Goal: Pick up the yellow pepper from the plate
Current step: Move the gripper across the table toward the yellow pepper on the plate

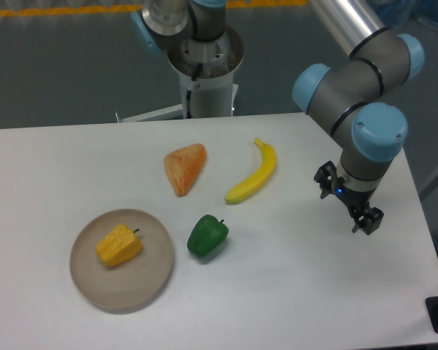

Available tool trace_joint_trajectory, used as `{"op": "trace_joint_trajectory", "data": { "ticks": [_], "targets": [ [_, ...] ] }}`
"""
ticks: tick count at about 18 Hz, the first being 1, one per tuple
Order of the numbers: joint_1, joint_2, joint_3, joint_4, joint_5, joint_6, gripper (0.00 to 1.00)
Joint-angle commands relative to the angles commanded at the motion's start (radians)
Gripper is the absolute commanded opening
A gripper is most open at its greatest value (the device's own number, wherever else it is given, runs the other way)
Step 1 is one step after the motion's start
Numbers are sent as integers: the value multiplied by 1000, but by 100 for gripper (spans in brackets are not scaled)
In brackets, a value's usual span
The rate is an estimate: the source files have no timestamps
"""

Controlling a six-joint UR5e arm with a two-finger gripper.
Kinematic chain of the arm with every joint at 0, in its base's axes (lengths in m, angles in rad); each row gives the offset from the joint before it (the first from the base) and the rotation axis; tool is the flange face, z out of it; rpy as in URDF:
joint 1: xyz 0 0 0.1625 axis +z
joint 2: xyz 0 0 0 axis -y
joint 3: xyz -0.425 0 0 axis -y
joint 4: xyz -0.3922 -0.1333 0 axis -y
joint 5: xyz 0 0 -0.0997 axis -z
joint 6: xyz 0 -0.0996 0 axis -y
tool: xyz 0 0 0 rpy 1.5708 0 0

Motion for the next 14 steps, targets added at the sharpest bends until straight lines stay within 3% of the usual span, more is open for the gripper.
{"op": "trace_joint_trajectory", "data": {
  "ticks": [9,14],
  "targets": [
    [-34,-8,2,2,-18,-26,100],
    [-141,43,-5,-2,-66,-182,100]
  ]
}}
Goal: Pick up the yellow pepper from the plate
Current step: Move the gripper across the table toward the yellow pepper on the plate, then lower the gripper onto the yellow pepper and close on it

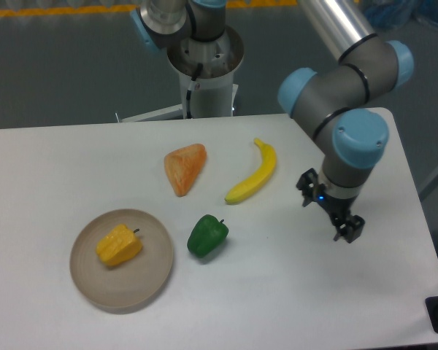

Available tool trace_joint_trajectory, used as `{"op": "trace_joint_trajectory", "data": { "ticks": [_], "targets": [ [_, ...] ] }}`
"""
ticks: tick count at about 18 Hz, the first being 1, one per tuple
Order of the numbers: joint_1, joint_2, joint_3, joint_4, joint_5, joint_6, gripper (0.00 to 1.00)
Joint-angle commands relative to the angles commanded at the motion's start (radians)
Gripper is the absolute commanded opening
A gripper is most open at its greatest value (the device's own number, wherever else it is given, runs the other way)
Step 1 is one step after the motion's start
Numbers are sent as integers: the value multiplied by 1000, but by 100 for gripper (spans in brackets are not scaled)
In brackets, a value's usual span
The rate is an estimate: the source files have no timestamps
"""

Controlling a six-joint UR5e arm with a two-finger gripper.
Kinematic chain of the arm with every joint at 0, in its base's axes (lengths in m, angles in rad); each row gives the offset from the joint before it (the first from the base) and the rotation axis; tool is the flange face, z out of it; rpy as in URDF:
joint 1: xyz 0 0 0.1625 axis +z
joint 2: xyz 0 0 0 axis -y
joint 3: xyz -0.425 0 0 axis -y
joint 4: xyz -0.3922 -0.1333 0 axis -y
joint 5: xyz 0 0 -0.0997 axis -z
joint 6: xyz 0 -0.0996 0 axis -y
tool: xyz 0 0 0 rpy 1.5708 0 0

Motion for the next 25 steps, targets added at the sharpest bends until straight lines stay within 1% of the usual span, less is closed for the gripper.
{"op": "trace_joint_trajectory", "data": {
  "ticks": [3,7,8,10,15,19,22,24,25],
  "targets": [
    [-74,12,-5,-2,5,-115,100],
    [-164,11,-11,0,0,-241,100],
    [-195,9,-12,0,-2,-294,100],
    [-241,0,-11,2,-2,-362,100],
    [-356,-17,-26,0,-3,-468,100],
    [-449,-50,-31,2,-9,-583,100],
    [-485,-80,-31,3,-8,-626,100],
    [-494,-92,-32,8,-6,-643,100],
    [-496,-97,-32,24,-6,-645,100]
  ]
}}
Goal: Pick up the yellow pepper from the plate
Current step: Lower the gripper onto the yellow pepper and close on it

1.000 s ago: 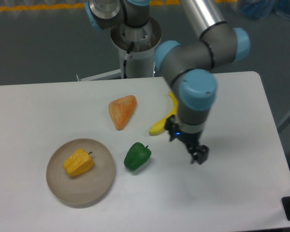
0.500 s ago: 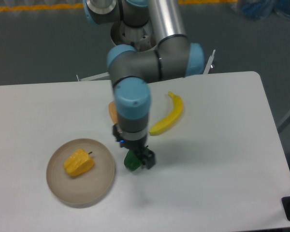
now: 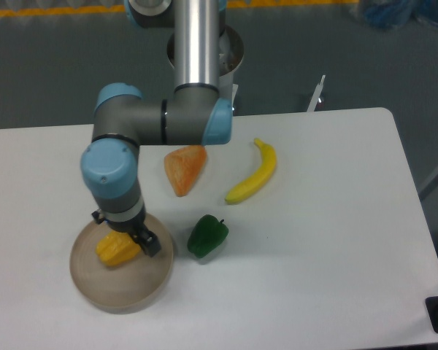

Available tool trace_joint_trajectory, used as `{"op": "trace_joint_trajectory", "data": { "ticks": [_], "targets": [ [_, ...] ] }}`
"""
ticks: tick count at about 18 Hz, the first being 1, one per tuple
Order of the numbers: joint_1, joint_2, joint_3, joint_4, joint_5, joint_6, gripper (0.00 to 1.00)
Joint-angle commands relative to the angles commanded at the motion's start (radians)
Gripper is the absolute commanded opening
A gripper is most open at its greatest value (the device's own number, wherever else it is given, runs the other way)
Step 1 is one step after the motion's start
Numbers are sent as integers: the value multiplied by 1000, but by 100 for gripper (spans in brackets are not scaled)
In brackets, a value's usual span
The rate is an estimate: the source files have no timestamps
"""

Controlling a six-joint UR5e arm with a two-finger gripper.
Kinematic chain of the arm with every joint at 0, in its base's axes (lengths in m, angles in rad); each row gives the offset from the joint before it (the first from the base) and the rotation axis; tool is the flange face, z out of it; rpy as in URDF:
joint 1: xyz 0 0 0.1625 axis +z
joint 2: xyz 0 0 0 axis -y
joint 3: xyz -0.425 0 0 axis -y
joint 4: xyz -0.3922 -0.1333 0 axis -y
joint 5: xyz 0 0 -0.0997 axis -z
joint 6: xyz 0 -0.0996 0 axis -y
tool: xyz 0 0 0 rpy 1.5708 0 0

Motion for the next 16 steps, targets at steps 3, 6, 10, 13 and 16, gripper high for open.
{"op": "trace_joint_trajectory", "data": {
  "ticks": [3,6,10,13,16],
  "targets": [
    [-15,-2,-12,29,-2,-6,100],
    [-25,-6,-40,32,0,-9,100],
    [-25,-15,-63,60,0,-9,100],
    [-26,-35,-63,68,0,-17,100],
    [-26,-49,-63,101,0,-17,64]
  ]
}}
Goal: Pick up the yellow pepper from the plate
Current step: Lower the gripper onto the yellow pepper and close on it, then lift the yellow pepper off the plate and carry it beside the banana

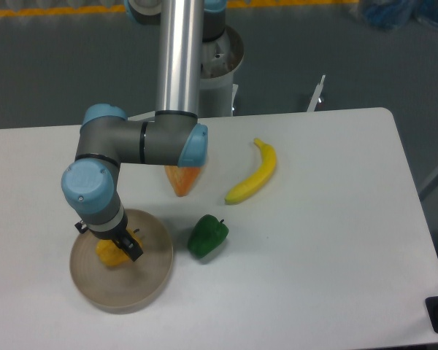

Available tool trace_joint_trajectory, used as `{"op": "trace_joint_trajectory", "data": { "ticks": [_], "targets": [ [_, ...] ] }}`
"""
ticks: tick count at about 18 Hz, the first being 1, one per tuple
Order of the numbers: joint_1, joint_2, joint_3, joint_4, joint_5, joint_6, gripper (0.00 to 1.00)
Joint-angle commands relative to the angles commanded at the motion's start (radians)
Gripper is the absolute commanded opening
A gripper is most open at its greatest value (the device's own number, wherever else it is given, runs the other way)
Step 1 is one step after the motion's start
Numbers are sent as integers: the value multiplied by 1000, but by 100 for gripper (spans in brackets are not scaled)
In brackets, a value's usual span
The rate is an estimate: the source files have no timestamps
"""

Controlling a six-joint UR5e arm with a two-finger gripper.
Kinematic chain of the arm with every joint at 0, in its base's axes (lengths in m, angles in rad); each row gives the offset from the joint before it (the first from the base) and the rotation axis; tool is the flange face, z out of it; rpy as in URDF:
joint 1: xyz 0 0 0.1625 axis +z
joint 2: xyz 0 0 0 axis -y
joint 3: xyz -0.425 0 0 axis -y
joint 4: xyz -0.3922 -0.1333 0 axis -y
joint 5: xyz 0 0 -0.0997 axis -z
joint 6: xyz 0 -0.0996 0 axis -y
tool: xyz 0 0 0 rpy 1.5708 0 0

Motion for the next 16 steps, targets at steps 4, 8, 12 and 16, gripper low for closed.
{"op": "trace_joint_trajectory", "data": {
  "ticks": [4,8,12,16],
  "targets": [
    [0,8,2,0,-2,-8,18],
    [0,49,11,-2,-20,-8,13],
    [18,107,15,-8,-21,-8,13],
    [113,176,15,-14,-69,-6,13]
  ]
}}
